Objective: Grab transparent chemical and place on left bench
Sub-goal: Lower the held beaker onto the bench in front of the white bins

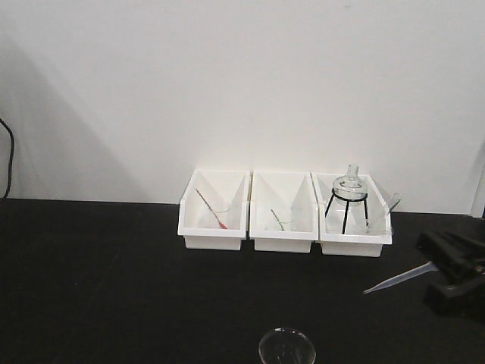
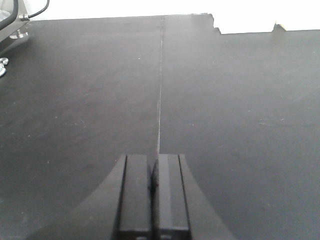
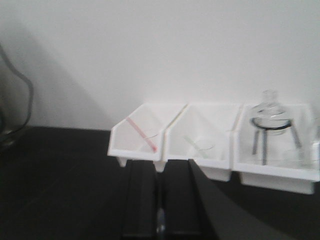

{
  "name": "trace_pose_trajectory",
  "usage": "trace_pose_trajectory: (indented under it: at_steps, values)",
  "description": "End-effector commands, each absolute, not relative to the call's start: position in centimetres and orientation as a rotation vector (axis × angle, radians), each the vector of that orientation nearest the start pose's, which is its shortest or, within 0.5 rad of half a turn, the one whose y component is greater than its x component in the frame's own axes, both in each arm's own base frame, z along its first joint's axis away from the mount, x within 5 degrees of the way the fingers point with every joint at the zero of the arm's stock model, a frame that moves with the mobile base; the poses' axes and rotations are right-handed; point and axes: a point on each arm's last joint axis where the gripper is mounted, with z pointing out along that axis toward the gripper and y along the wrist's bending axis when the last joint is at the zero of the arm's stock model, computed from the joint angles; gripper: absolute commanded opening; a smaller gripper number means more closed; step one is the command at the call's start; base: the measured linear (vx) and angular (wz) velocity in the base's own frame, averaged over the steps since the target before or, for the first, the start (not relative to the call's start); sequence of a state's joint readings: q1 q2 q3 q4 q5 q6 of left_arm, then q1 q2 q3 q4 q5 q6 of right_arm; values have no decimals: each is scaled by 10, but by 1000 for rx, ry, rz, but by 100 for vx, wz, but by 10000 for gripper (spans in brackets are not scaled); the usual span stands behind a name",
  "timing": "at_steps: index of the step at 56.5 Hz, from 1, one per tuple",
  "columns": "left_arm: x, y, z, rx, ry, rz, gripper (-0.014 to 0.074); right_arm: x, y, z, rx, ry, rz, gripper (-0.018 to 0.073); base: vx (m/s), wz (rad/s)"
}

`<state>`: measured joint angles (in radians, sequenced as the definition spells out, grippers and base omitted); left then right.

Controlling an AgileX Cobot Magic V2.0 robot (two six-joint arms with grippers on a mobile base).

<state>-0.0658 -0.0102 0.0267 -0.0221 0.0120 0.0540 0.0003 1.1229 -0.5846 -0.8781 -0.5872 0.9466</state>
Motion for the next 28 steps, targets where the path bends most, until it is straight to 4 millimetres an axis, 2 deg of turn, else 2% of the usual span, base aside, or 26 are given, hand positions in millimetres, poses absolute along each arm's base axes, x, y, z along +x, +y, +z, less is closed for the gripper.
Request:
trace_pose_trajectory:
  at_steps: [1,6,14,21,28]
  values:
    - [55,-4,206,64,1429,-35,-3,245,55,308,-340,1557,648,0,0,0]
    - [55,-4,206,64,1429,-35,-3,266,66,299,-397,1615,663,0,0,0]
    - [55,-4,206,64,1429,-35,-3,284,88,298,-481,1644,671,0,0,0]
    - [55,-4,206,64,1429,-35,-3,290,102,295,-535,1670,663,0,0,0]
    - [55,-4,206,64,1429,-35,-3,289,107,287,-581,1717,621,0,0,0]
